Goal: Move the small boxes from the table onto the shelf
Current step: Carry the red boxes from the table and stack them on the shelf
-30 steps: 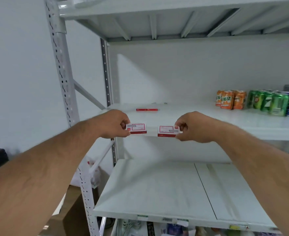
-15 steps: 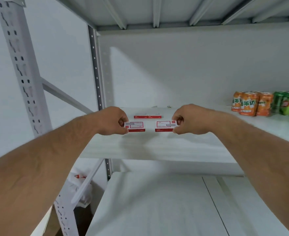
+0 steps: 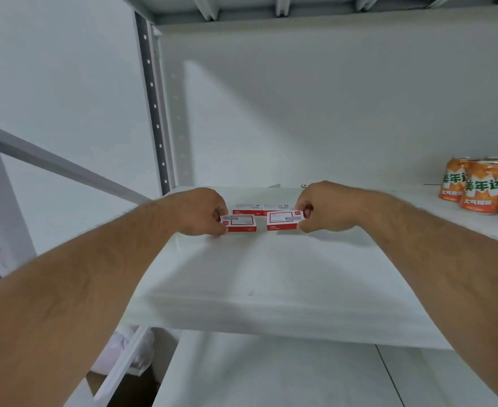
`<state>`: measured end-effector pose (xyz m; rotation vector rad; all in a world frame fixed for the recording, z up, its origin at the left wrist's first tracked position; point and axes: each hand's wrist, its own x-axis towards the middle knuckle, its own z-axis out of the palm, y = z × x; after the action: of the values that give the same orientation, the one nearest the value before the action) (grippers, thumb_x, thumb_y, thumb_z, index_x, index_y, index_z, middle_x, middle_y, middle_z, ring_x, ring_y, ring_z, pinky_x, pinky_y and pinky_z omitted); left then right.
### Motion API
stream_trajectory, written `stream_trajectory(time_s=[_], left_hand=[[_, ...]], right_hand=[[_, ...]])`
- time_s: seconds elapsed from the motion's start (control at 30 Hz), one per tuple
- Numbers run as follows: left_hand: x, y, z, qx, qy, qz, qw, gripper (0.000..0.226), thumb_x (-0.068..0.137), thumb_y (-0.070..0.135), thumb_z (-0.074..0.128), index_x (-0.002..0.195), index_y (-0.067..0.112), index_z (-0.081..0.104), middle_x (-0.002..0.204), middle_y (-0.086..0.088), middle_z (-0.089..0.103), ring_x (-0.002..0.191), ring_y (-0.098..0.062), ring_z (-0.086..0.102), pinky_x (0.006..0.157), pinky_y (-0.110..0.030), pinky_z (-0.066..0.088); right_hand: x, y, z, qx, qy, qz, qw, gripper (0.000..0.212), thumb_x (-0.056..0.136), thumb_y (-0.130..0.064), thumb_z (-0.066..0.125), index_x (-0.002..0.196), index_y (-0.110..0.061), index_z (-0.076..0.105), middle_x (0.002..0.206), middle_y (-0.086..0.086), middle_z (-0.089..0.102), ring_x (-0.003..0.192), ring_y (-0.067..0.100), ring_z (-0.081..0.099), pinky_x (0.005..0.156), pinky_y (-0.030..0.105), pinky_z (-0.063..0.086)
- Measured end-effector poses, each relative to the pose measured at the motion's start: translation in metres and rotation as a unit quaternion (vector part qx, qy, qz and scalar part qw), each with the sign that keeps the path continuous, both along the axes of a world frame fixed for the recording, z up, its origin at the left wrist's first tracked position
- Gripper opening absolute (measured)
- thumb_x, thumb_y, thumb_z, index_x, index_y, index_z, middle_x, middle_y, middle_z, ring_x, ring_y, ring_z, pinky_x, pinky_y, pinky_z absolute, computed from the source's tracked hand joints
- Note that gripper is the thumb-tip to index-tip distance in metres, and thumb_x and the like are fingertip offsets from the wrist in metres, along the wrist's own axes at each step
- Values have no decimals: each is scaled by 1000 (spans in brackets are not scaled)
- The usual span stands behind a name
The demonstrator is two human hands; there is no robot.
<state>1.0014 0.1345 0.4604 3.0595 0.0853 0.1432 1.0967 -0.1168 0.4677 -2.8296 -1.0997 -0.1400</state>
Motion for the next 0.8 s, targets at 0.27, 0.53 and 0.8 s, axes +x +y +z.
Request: stream_trajectory(time_s=[0.27, 0.53, 0.8], left_hand=[[42, 8, -4, 24, 6, -18, 1000, 28, 81, 39, 67, 107, 29, 69, 95, 11, 68, 86, -13, 64, 68, -26, 50], [53, 17, -5, 17, 21, -25, 999, 27, 80, 42, 66, 104, 30, 71, 94, 12, 68, 86, -11, 64, 69, -27, 51], [50, 10, -1, 51, 19, -35, 998, 33, 88, 43, 59, 117, 29, 65, 108, 12, 66, 95, -12, 62, 76, -28, 49]], right_hand=[[30, 19, -5, -22, 17, -27, 999, 14, 83, -32, 73, 91, -21, 69, 89, -3, 65, 79, 18, 59, 69, 31, 48], [34, 31, -11, -27, 34, -40, 998, 13, 82, -30, 71, 80, -17, 72, 78, 3, 66, 68, 18, 56, 62, 28, 45], [30, 34, -13, 17, 37, -48, 998, 28, 85, -31, 70, 112, -21, 67, 94, -9, 61, 91, 16, 60, 71, 26, 46]])
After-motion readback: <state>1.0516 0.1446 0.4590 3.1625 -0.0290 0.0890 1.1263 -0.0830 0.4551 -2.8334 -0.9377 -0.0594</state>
